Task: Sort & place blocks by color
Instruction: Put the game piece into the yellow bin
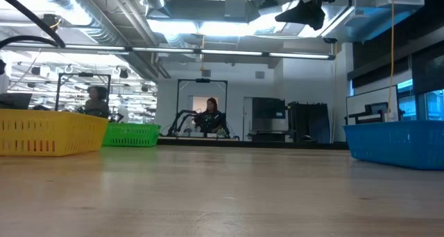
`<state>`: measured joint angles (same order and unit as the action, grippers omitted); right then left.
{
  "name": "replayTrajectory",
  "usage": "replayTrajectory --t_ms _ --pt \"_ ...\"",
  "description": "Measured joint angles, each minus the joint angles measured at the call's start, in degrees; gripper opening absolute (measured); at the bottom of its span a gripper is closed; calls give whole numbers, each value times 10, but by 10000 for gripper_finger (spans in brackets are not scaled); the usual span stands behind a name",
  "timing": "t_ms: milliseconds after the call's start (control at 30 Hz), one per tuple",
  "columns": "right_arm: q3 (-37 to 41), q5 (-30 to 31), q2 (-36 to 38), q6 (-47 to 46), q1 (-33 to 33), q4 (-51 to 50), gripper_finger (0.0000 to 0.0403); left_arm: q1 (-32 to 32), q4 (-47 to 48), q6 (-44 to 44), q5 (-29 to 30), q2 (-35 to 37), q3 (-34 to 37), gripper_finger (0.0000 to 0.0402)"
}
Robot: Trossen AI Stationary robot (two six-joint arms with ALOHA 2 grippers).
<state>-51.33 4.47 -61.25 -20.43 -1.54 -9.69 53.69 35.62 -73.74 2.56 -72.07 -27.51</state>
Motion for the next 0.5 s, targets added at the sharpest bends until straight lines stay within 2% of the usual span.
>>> replayTrajectory --t_ms 167,267,433,500 --pt "0 0 0 -1 0 0 385 0 10 -11 -2 -3 0 249" --pt "0 0 0 0 0 0 385 0 32 -8 -1 -6 -5 213" --pt "0 0 0 -1 0 0 385 0 34 -8 -3 -7 -16 130" --pt "0 0 0 -1 0 0 385 -1 35 -7 -3 -3 -23 129"
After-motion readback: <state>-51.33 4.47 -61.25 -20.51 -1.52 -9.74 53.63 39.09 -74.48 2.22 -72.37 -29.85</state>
